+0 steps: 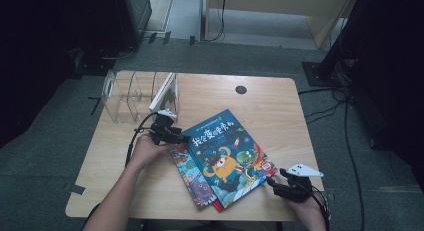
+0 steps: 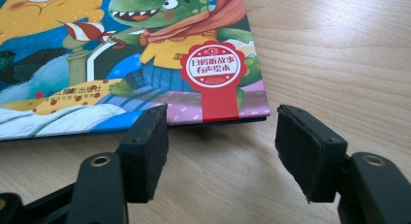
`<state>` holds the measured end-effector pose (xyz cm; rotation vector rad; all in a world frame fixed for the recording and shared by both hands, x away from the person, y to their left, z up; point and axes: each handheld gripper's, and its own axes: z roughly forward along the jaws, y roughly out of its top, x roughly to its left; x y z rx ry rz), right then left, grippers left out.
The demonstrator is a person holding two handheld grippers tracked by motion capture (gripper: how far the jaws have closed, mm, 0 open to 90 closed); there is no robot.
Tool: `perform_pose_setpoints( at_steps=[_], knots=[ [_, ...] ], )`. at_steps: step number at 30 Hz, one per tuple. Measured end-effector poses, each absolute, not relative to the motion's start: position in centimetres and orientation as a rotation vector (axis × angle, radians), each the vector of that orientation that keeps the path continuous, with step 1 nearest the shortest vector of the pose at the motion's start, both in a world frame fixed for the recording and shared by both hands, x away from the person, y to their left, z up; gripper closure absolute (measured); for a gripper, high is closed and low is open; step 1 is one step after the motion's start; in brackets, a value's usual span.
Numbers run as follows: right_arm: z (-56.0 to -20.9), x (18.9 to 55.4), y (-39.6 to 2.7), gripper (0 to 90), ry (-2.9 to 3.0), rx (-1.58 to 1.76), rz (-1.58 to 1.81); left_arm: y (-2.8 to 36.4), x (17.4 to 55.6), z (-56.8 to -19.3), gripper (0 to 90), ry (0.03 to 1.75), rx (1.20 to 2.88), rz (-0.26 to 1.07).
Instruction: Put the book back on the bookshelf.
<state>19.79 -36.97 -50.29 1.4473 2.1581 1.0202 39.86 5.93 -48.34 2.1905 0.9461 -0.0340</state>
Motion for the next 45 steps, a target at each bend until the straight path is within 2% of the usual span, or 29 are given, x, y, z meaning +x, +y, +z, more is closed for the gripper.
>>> perform_pose_setpoints(
  at_steps=[3, 12, 17, 25, 30, 37, 41, 45],
  knots=[
    [-50.3, 19.9, -37.0, 37.1, 2.158, 1.445, 1.021, 6.1, 40.0, -48.1, 41.2, 0.943, 2.158, -0.059],
    [-50.4, 20.2, -37.1, 37.3, 2.145, 1.472, 1.025, 5.8, 40.1, -48.3, 41.6, 0.954, 2.204, -0.06],
    [-50.4, 20.6, -37.3, 39.5, 2.127, 1.489, 1.02, 6.3, 39.8, -48.2, 43.1, 0.973, 2.175, -0.13],
    [-50.4, 21.5, -37.5, 45.4, 2.097, 1.506, 1.018, 6.5, 38.3, -48.0, 42.2, 0.97, 2.204, -0.128],
    [-50.5, 22.1, -37.6, 45.9, 2.092, 1.51, 1.022, 6.9, 37.8, -48.0, 42.4, 1.01, 2.181, -0.131],
    [-50.5, 23.0, -37.7, 49.6, 2.09, 1.516, 1.044, 7.3, 36.9, -47.9, 48.2, 1.049, 2.172, -0.128],
    [-50.5, 23.9, -37.9, 56.7, 2.063, 1.524, 1.097, 7.5, 36.6, -47.9, 53.9, 1.044, 2.18, -0.124],
    [-50.4, 24.2, -37.8, 59.0, 2.067, 1.513, 1.088, 7.6, 36.0, -47.9, 55.3, 1.045, 2.19, -0.118]
  ],
)
